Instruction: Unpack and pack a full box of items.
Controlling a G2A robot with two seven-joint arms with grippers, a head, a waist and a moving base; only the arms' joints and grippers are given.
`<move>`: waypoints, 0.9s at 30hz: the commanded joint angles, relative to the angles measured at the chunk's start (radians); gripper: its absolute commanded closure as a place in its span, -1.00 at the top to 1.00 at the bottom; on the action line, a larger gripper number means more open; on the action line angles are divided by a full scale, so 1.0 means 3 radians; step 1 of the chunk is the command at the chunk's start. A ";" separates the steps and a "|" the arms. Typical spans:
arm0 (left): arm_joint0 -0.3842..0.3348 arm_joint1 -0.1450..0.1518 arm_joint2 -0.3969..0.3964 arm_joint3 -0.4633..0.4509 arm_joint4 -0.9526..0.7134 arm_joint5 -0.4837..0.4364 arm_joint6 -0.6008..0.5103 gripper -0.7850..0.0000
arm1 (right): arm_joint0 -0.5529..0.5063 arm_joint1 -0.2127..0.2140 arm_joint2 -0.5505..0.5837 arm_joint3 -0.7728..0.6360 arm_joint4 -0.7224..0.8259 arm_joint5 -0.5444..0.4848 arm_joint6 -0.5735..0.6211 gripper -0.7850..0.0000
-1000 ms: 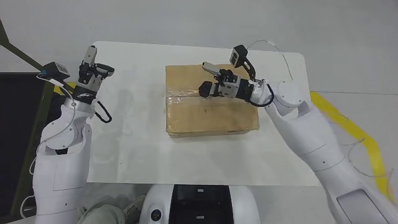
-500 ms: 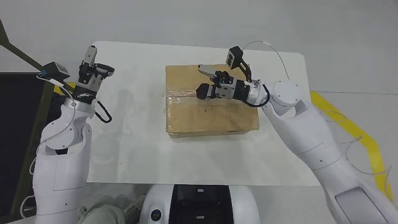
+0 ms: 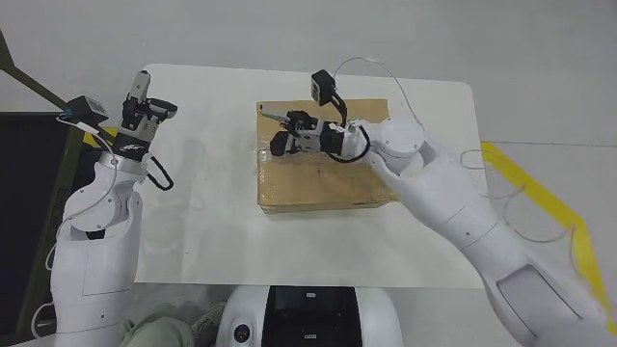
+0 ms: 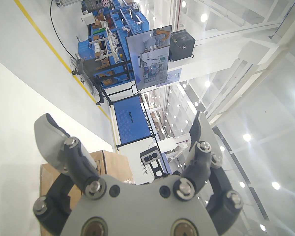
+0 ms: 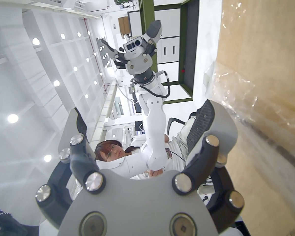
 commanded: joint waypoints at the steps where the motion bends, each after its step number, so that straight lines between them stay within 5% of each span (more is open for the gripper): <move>1: 0.0000 0.0000 0.0000 0.0000 0.0000 0.0000 0.0000 1.00 | 0.0061 -0.0051 -0.0078 0.0059 -0.0029 0.0020 -0.0041 1.00; 14: 0.0000 0.0000 0.0000 0.0000 0.0000 0.0000 0.0000 1.00 | 0.0181 -0.0218 -0.0167 0.0318 -0.0080 0.0047 0.0001 1.00; 27: 0.0000 0.0000 0.0000 0.0000 0.0000 0.0000 0.0000 1.00 | -0.0124 -0.0067 0.0229 -0.0002 -0.0405 0.0349 0.0030 1.00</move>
